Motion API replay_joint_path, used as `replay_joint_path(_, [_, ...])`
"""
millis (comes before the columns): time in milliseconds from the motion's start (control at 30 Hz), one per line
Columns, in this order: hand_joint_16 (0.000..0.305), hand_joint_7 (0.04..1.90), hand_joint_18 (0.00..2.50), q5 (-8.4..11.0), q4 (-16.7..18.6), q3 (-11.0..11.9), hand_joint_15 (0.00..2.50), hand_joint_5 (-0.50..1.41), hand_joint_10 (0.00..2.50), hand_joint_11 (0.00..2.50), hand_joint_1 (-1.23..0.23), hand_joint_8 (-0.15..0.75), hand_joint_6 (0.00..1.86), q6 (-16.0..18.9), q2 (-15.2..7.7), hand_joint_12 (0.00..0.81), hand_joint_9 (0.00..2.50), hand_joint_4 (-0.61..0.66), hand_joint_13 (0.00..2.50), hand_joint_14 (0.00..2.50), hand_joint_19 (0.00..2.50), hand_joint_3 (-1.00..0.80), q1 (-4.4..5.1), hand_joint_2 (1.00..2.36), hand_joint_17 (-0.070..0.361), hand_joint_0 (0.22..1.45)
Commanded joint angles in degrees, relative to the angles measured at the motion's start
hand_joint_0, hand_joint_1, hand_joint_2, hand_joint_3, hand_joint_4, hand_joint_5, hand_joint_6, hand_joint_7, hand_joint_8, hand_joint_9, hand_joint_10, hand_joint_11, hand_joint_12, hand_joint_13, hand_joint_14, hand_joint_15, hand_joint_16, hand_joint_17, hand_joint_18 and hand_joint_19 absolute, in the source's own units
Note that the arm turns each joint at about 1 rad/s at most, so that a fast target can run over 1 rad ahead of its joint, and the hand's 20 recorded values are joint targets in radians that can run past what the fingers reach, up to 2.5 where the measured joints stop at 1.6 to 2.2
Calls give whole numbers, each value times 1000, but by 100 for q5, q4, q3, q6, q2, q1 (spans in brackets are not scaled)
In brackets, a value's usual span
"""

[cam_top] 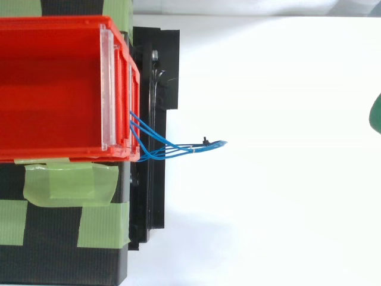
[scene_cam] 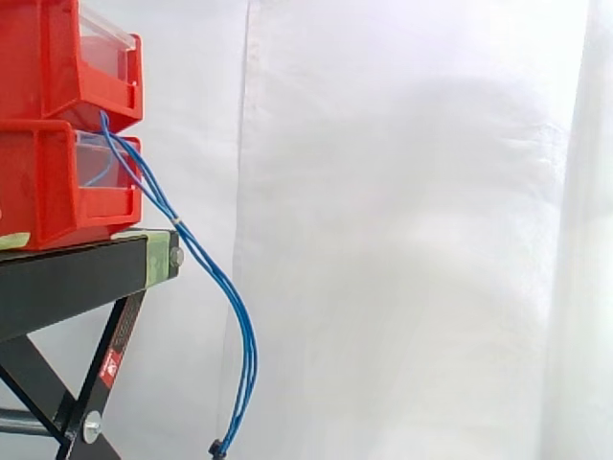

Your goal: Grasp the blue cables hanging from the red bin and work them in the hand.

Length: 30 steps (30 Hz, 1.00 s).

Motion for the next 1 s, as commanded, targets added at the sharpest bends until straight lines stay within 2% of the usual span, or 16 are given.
replay_joint_path(0, [61, 615, 282, 0, 0, 0, 231, -350, 2, 28, -515, 179, 3, 0, 2, 389, 235, 131, 286, 7, 400, -888, 0, 1004, 138, 807])
replay_joint_path(967, [61, 630, 285, 0, 0, 0, 230, -314, 0, 40, -505, 189, 4, 0, 2, 392, 247, 158, 288, 7, 400, -879, 0, 1006, 138, 821])
